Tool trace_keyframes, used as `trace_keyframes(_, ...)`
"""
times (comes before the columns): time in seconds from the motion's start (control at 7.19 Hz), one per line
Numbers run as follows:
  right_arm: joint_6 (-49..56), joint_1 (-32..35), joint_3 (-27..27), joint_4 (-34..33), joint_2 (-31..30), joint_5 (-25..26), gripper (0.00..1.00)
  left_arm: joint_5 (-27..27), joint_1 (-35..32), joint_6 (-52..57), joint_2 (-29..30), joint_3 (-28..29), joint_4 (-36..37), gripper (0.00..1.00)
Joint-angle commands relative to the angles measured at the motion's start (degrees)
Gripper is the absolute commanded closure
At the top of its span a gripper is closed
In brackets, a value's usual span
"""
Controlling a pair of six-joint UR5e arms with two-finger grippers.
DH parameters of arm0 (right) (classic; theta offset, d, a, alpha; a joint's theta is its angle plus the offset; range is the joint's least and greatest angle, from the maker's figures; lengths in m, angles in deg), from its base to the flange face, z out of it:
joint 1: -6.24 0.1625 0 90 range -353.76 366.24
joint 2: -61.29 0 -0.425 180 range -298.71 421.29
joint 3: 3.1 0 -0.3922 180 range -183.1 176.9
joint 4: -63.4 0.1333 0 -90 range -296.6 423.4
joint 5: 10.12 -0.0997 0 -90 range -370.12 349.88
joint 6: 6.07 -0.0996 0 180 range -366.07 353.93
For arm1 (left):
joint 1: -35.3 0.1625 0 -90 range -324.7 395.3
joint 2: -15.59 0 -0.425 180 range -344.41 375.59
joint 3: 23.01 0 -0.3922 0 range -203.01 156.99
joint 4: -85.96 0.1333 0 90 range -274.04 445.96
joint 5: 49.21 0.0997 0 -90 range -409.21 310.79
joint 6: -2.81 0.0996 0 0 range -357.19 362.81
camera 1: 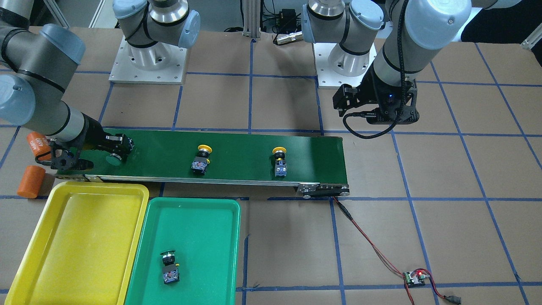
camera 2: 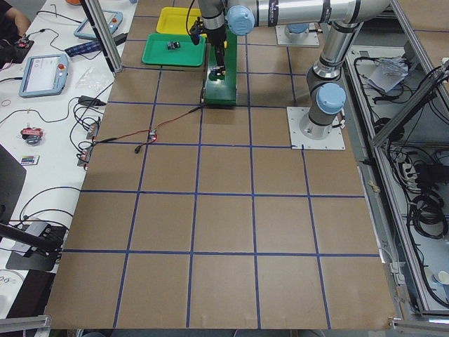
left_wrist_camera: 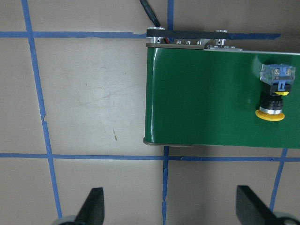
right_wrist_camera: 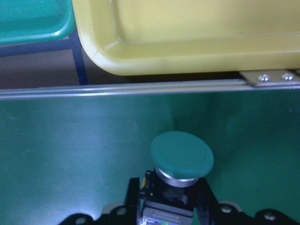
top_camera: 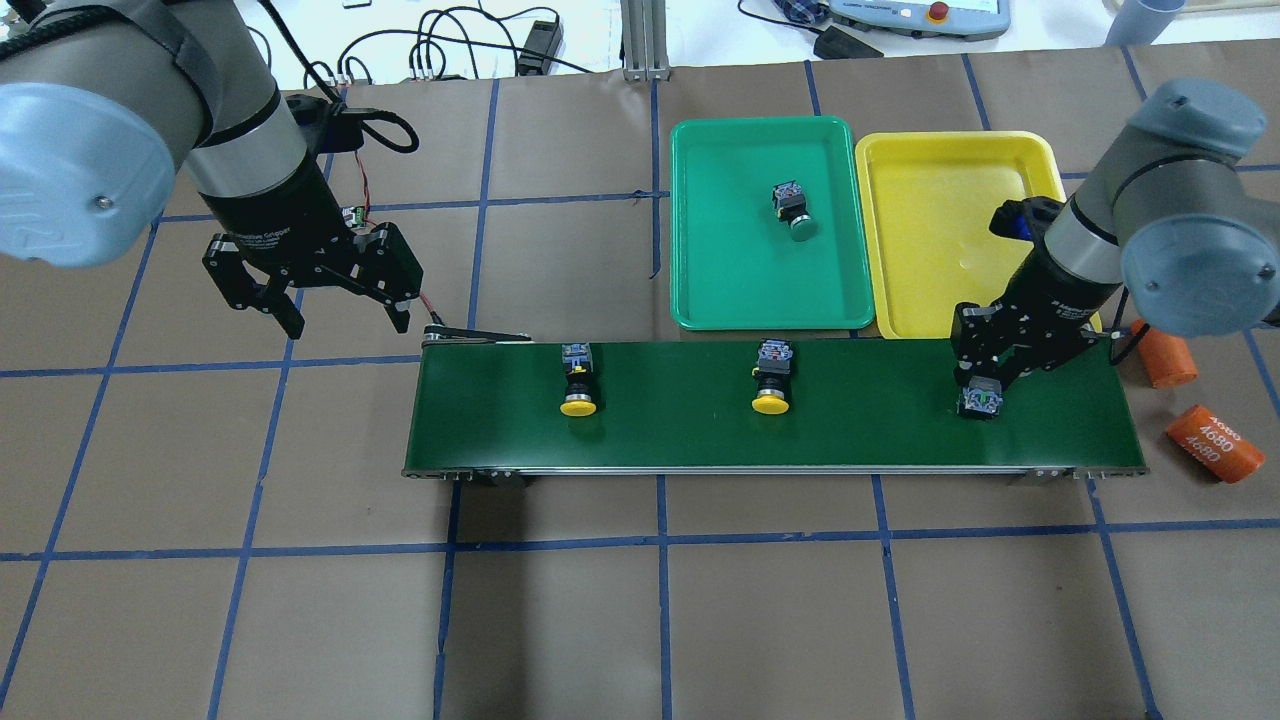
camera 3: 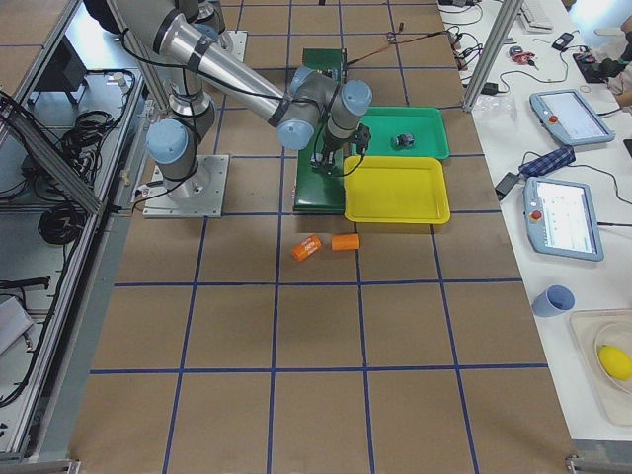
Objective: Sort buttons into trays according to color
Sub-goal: 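Lift the green-capped switch into the green tray and open the right gripper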
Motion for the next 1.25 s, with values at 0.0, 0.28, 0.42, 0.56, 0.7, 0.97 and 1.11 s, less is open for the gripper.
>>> trace_keyframes(0.0, 0.02, 0.95, 8.70, 4.67, 1.18, -1.94, 1.00, 0.15, -0.08, 0.09, 0.13, -1.30, 0.03, 0.00)
trace_keyframes(0.28, -5.38, 6.81, 22.54, 4.68, 13.86, -7.76, 1.00, 0.24, 0.00, 0.18, 0.30, -1.92, 0.04, 0.00)
trace_keyframes(0.42, -14.74, 12.94, 27.15, 3.90, 18.63, -7.41, 1.00, 0.33, 0.01, 0.26, 0.21, -1.84, 0.04, 0.00)
trace_keyframes(0.56, -15.97, 15.18, 27.89, -1.33, 20.94, -7.15, 1.00, 0.33, 0.01, 0.26, 0.21, -1.66, 0.04, 0.00)
trace_keyframes(0.7, -15.37, 15.03, 26.86, -2.08, 22.09, -4.45, 0.33, 0.33, 0.01, 0.26, 0.04, -1.58, 0.04, 0.00)
trace_keyframes(0.97, -13.87, 14.15, 27.11, -1.82, 21.84, -2.93, 0.00, 0.24, -0.08, 0.26, -1.72, -1.05, -0.05, 0.00)
trace_keyframes(1.11, -13.78, 13.36, 27.37, -1.65, 21.93, -2.93, 0.00, 0.24, 0.00, 0.26, -1.28, -1.22, 0.04, 0.00)
